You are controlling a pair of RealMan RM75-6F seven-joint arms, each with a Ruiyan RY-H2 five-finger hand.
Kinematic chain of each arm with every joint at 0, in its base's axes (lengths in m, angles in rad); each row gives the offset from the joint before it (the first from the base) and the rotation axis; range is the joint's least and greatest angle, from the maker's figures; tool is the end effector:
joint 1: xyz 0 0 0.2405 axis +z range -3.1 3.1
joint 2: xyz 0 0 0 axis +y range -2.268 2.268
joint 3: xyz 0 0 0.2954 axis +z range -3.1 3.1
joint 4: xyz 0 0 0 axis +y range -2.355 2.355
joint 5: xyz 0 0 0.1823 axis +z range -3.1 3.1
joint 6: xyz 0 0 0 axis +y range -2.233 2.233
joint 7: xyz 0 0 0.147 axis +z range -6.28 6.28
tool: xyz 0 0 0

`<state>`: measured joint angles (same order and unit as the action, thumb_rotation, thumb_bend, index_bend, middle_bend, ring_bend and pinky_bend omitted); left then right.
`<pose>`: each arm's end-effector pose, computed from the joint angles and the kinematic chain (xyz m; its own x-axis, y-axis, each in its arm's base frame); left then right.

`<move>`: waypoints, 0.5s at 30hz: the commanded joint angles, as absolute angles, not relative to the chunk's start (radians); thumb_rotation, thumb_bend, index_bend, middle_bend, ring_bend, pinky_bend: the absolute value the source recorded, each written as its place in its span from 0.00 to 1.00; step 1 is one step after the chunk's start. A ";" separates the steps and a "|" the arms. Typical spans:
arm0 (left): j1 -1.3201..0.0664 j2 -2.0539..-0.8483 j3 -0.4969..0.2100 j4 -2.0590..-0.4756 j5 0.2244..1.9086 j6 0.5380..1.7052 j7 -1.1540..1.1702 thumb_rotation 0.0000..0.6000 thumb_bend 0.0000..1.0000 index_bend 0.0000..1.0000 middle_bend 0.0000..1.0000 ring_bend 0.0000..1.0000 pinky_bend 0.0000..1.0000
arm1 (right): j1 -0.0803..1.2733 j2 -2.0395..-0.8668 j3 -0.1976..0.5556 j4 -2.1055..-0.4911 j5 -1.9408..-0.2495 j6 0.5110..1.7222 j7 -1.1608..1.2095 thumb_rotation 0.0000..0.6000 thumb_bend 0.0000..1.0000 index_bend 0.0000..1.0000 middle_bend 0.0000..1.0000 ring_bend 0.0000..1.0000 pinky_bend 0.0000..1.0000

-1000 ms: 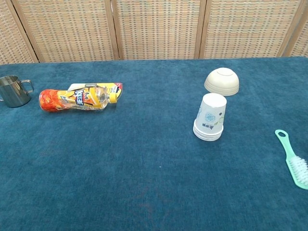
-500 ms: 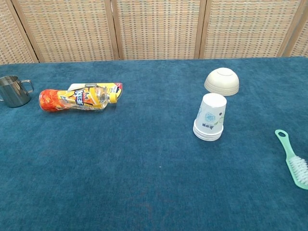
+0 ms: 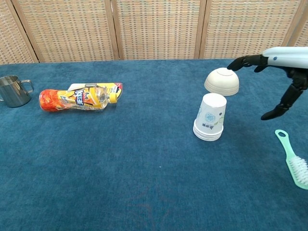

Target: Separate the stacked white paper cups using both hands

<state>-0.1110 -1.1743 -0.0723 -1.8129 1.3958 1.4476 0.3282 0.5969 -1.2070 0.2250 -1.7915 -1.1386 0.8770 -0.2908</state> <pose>-0.3047 0.1927 0.1706 0.4501 0.0496 0.8916 0.8914 0.0331 -0.4519 -0.1995 -0.3321 0.1069 0.4094 -0.3249 0.8526 -0.8941 -0.3288 0.3041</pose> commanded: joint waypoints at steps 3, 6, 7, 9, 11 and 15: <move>-0.117 -1.178 -0.076 -1.806 1.380 1.438 0.331 1.00 0.00 0.00 0.00 0.00 0.00 | 0.696 -1.315 0.224 -1.717 -0.977 0.849 -0.441 1.00 0.09 0.14 0.22 0.12 0.24; -0.120 -1.178 -0.078 -1.804 1.370 1.433 0.329 1.00 0.01 0.00 0.00 0.00 0.00 | 0.725 -1.355 0.219 -1.685 -0.925 0.854 -0.473 1.00 0.11 0.15 0.23 0.12 0.25; -0.121 -1.178 -0.079 -1.803 1.366 1.431 0.328 1.00 0.01 0.00 0.00 0.00 0.00 | 0.736 -1.372 0.217 -1.670 -0.907 0.856 -0.483 1.00 0.11 0.16 0.23 0.13 0.25; -0.122 -1.177 -0.080 -1.803 1.361 1.430 0.326 1.00 0.01 0.00 0.00 0.00 0.00 | 0.751 -1.396 0.213 -1.646 -0.886 0.860 -0.494 1.00 0.12 0.17 0.25 0.14 0.27; -0.123 -1.178 -0.081 -1.802 1.358 1.429 0.325 1.00 0.01 0.00 0.00 0.00 0.00 | 0.765 -1.420 0.212 -1.621 -0.867 0.864 -0.501 1.00 0.13 0.19 0.27 0.16 0.29; -0.129 -1.178 -0.082 -1.798 1.347 1.420 0.324 1.00 0.01 0.00 0.00 0.00 0.00 | 0.787 -1.454 0.211 -1.584 -0.843 0.870 -0.505 1.00 0.16 0.26 0.33 0.22 0.37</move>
